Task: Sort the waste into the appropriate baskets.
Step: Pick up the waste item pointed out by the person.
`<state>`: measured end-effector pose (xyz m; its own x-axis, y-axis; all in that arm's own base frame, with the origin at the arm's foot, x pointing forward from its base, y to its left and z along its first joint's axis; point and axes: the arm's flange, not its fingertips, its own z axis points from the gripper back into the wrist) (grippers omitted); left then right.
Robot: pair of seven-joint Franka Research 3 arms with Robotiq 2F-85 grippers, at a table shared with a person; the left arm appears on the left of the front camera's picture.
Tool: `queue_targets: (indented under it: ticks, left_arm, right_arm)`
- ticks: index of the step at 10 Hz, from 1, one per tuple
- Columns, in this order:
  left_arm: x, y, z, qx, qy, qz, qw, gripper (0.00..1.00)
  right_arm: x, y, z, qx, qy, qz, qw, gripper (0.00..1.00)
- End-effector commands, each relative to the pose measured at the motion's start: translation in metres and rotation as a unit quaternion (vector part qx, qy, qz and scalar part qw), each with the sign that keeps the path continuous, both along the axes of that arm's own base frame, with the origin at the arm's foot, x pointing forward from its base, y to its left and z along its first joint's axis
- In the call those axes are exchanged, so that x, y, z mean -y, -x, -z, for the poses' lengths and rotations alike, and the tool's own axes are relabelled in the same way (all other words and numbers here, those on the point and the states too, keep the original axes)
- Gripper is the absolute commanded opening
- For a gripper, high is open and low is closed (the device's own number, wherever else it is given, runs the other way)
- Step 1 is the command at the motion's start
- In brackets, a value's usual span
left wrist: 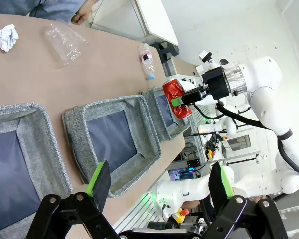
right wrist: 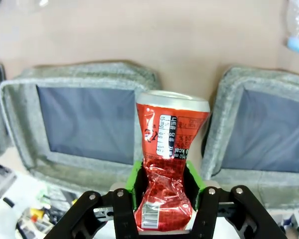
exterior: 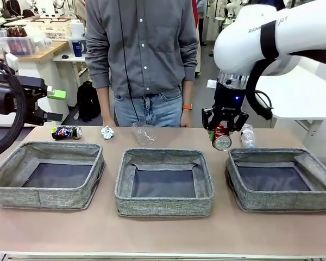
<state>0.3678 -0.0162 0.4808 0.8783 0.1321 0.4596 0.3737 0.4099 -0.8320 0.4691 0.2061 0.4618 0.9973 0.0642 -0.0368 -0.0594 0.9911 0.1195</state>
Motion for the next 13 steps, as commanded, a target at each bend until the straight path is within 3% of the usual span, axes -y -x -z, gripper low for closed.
queue_targets:
  ticks: [1, 3, 4, 6, 10, 13]
  left_arm:
    - [0.002, -0.001, 0.002, 0.015, 0.009, 0.002, 1.000, 1.00]
    - [0.002, -0.001, 0.002, 0.015, 0.009, 0.002, 1.000, 1.00]
    - [0.002, -0.001, 0.002, 0.015, 0.009, 0.002, 1.000, 1.00]
    - [0.002, -0.001, 0.002, 0.015, 0.009, 0.002, 1.000, 1.00]
    - [0.002, -0.001, 0.002, 0.015, 0.009, 0.002, 1.000, 1.00]
    - [0.002, -0.001, 0.002, 0.015, 0.009, 0.002, 1.000, 1.00]
  right_arm:
    - [-0.007, 0.003, 0.002, -0.002, 0.011, 0.010, 1.000, 0.40]
    - [-0.051, 0.009, -0.050, 0.007, 0.052, 0.004, 0.999, 0.40]
    - [-0.084, 0.014, -0.091, -0.010, 0.060, 0.044, 0.997, 0.40]
    - [-0.143, 0.026, -0.143, -0.034, 0.081, 0.071, 0.994, 0.40]
    - [-0.201, 0.056, -0.213, -0.031, 0.111, 0.089, 0.989, 0.40]
    - [-0.213, 0.071, -0.245, 0.004, 0.129, 0.093, 0.987, 0.40]
